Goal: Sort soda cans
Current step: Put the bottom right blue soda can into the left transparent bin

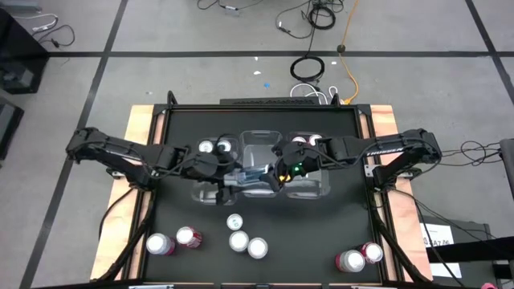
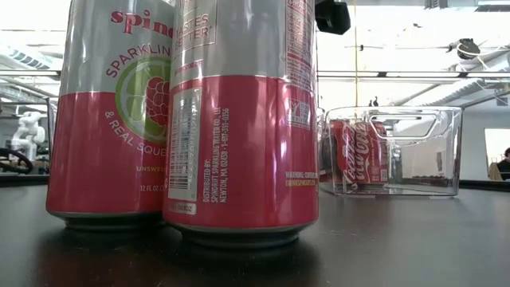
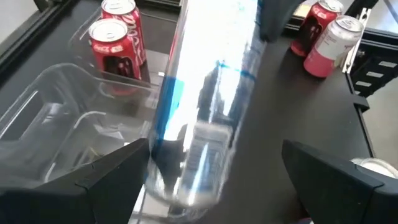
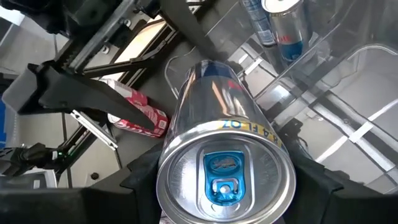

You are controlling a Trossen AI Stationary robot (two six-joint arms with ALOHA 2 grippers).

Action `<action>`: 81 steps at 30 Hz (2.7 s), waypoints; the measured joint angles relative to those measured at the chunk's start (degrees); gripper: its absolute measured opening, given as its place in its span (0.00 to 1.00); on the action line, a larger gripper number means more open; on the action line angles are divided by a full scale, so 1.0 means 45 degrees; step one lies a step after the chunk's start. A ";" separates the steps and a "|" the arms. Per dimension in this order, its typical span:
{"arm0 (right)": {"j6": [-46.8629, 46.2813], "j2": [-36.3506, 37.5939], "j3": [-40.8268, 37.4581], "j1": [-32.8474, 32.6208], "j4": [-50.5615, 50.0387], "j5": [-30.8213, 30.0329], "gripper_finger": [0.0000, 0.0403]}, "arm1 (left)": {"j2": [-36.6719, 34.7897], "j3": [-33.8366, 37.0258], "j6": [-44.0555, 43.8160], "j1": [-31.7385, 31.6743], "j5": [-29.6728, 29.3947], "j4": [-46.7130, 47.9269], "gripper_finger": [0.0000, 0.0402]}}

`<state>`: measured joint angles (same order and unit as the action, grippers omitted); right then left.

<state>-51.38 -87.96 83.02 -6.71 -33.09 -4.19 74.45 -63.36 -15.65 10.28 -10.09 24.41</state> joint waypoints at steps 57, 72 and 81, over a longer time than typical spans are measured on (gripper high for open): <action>0.0633 -0.0044 0.0002 -0.0008 -0.0770 0.0285 0.57 | 0.3062 -0.2222 0.0556 -0.0960 0.1511 -0.1432 0.81; 0.0623 -0.0044 0.0004 -0.0003 -0.0747 0.0364 0.57 | 0.3062 -0.2217 0.0613 -0.0900 0.1517 -0.1405 0.65; 0.0642 -0.0044 0.0004 -0.0008 -0.0731 0.0287 0.62 | 0.3062 -0.2217 0.0547 -0.0897 0.1517 -0.1429 0.65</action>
<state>-48.49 -88.16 83.04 -6.74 -36.38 -2.90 88.23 -73.34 -13.19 6.24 -3.27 17.98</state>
